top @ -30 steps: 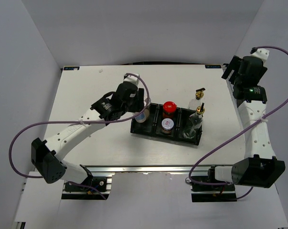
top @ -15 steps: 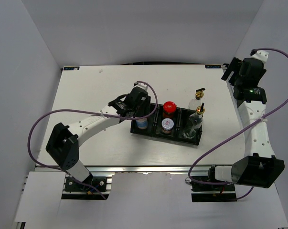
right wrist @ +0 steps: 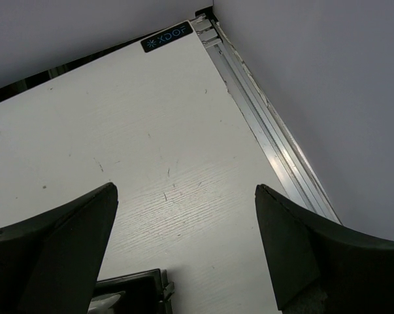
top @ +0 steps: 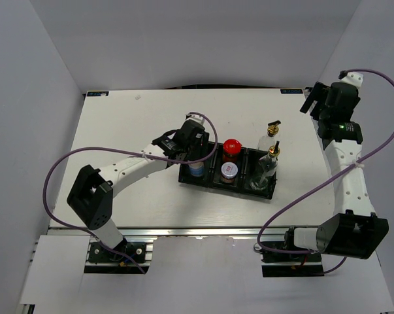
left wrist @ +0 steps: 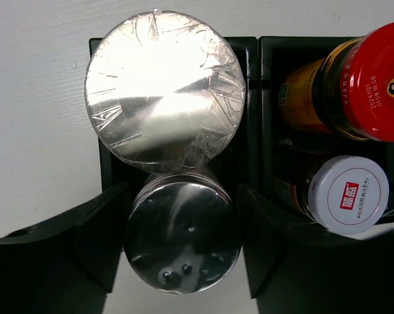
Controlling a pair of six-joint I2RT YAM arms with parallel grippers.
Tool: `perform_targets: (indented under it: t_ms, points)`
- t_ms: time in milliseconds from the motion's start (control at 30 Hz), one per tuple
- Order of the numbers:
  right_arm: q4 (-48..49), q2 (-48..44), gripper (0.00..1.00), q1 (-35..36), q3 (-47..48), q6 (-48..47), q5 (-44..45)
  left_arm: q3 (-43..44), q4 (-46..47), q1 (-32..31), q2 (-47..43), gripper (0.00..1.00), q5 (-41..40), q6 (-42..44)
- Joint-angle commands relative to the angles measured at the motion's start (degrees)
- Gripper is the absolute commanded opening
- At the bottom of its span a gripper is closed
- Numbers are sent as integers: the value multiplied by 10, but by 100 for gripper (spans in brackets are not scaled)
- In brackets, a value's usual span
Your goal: Organize the condiment bottles
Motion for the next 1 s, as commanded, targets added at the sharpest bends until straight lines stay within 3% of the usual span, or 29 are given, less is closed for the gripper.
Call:
perform_targets:
  t_ms: [0, 200, 233, 500, 700, 733, 800, 900, 967]
  points:
    - [26, -19, 90, -2, 1, -6, -17, 12, 24, -2, -17, 79, 2, 1]
    - [26, -29, 89, -2, -3, -6, -21, 13, 25, -2, -24, 84, 10, 2]
    - [26, -32, 89, -2, -3, -6, -27, 13, 25, -2, -28, 98, 15, 2]
    - [29, -39, 89, -2, -6, -11, -39, 54, -9, -2, -89, 98, -12, 25]
    - [28, -33, 89, -2, -4, -14, -53, 93, -11, -1, -152, 98, -97, 43]
    - [27, -33, 89, -2, -5, -13, -53, 96, -4, 1, -155, 98, -144, 46]
    - [24, -30, 89, -2, -5, -7, -55, 97, 4, 33, -155, 98, -164, 51]
    - [40, -35, 89, -2, -22, -2, -73, 79, 48, 147, -160, 98, -111, 32]
    - [49, -42, 89, -2, -41, 5, -82, 41, 71, 218, -170, 98, -135, 20]
